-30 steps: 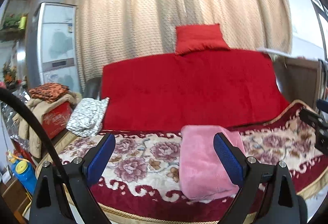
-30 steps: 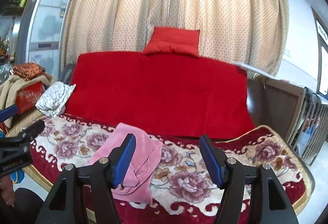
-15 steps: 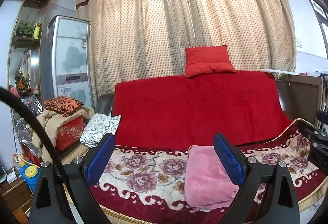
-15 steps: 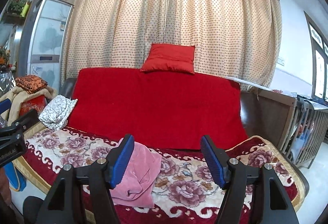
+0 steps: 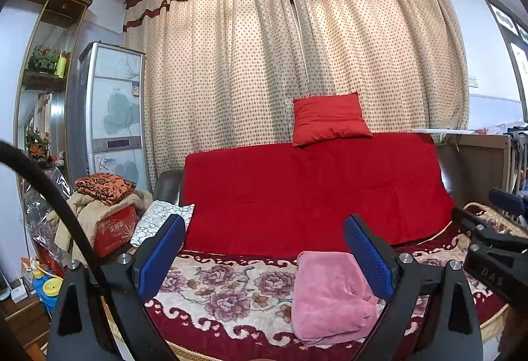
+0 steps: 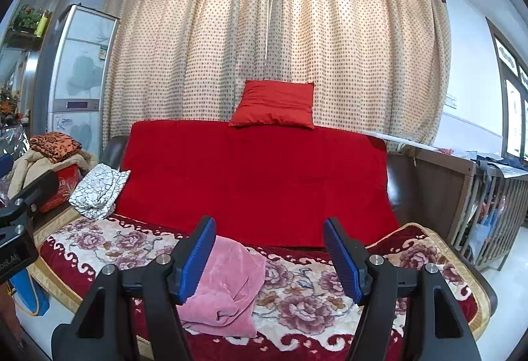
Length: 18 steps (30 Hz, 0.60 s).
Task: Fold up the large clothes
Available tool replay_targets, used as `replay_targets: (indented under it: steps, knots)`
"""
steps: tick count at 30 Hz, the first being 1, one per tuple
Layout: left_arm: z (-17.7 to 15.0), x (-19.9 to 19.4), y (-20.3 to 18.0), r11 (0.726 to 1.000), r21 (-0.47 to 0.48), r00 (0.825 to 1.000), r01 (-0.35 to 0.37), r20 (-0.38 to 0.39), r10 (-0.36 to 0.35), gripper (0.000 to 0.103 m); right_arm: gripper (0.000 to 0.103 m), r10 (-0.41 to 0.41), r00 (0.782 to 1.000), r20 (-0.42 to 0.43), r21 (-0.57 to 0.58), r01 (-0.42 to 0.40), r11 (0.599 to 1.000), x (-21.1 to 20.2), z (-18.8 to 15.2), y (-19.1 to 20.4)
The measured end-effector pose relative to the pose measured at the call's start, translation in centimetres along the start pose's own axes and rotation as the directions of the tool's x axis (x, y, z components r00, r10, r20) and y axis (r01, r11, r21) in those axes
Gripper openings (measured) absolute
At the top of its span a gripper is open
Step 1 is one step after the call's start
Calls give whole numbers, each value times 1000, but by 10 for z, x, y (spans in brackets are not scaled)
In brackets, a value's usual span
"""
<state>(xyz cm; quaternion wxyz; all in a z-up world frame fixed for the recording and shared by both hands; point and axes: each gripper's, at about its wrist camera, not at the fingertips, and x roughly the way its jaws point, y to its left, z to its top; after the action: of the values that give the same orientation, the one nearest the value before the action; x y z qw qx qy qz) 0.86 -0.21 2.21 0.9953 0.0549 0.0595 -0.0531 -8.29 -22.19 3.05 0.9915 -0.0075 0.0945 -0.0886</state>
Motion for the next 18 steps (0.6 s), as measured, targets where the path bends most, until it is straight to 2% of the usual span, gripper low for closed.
replay_targets:
  steps: [11, 18]
  knots:
    - [3, -7, 8, 999, -32, 1000, 19, -21, -20, 97, 71, 27, 1000, 3, -25, -27, 999, -5, 1, 9]
    - [2, -9, 10, 999, -32, 1000, 11, -6, -11, 97, 71, 46, 999, -4, -44, -46, 998, -3, -2, 18]
